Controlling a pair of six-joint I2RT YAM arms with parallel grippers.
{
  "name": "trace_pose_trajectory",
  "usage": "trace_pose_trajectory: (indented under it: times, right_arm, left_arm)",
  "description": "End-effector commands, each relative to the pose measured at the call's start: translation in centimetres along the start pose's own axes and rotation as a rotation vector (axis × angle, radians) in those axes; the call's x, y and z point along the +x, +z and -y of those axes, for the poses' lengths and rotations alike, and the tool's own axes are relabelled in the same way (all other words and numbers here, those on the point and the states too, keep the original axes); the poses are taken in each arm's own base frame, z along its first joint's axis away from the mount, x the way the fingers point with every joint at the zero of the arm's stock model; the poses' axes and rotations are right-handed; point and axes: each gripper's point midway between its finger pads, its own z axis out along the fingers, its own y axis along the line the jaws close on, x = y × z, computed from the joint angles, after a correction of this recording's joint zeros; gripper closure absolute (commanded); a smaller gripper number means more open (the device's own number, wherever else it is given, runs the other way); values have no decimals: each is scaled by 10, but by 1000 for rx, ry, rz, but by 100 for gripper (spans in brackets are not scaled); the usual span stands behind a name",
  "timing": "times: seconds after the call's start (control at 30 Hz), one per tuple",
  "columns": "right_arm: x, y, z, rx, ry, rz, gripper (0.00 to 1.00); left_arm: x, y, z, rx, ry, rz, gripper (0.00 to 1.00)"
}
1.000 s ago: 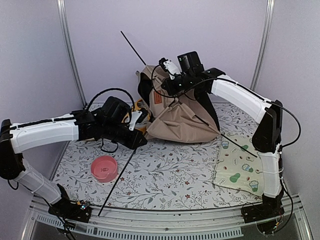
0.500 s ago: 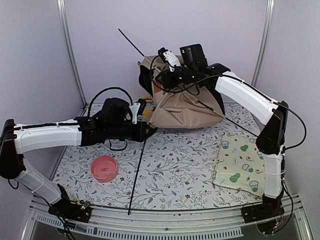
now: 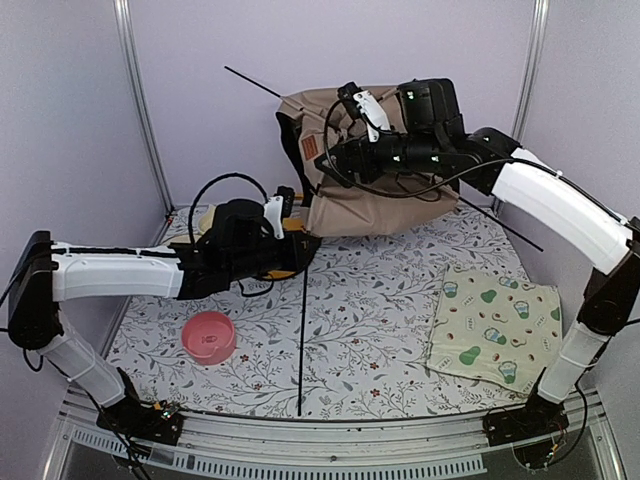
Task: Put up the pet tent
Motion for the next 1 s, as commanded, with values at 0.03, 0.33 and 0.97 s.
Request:
trace_pose_trajectory:
  times: [0.03, 0.33, 0.97]
  right_arm:
    - [9, -38, -19, -83, 107, 42, 14]
    - [124, -60, -76, -255, 298, -6, 19]
    - [280, -32, -149, -365, 406, -193, 34]
  left_arm:
    - [-60, 3, 26, 67, -29, 221, 100]
    - [-68, 19, 38, 100, -30, 222, 100]
    - [-68, 29, 50, 144, -47, 195, 100]
